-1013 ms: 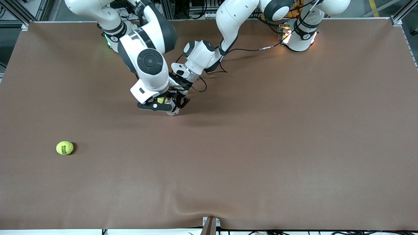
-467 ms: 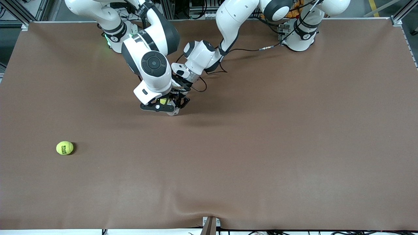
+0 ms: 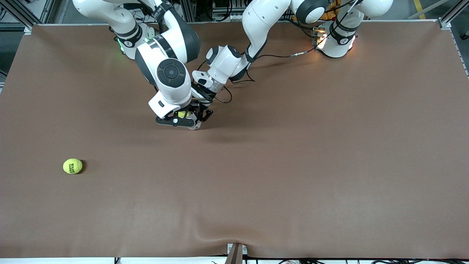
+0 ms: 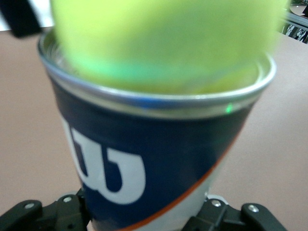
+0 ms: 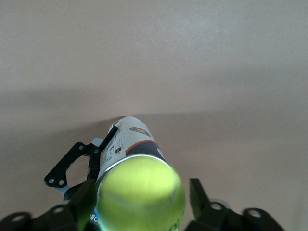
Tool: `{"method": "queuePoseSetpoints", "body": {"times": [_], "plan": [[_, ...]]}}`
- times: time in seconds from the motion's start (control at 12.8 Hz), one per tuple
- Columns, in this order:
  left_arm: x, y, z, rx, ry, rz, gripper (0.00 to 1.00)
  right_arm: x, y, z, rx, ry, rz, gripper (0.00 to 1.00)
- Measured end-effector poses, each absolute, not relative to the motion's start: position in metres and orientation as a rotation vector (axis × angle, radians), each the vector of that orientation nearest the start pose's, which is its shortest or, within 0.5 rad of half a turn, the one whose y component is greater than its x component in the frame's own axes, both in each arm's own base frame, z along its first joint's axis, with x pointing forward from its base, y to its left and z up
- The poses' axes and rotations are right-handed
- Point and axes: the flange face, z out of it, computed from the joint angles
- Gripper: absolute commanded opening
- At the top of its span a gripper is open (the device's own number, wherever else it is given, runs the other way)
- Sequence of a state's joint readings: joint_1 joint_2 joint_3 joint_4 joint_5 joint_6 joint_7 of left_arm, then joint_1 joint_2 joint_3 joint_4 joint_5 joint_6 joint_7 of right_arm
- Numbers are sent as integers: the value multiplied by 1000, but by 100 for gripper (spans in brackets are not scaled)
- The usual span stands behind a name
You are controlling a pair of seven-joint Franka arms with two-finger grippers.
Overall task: Insert tennis ball vertically with right arm
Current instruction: 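Open the right gripper to drop the ball into the can, then move the right gripper to the second tennis ball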
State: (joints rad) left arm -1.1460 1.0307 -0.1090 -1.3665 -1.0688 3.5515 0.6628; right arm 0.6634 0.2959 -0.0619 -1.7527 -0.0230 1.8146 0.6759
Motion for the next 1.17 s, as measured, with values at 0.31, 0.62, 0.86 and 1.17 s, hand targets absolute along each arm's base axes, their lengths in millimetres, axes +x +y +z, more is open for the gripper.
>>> {"method": "queuePoseSetpoints", "body": {"times": [0.31, 0.62, 0.86, 1.17], "plan": [[348, -638, 184, -3146, 977, -1483, 74, 505, 342, 384, -3301, 121, 275, 100], [348, -639, 184, -3146, 977, -1483, 74, 538, 276, 410, -3280, 37, 315, 100], [348, -639, 184, -3145, 977, -1484, 76, 567, 178, 458, -3240, -4, 249, 100], [348, -639, 184, -3145, 977, -1483, 77, 597, 59, 458, -3244, -45, 178, 100]]}}
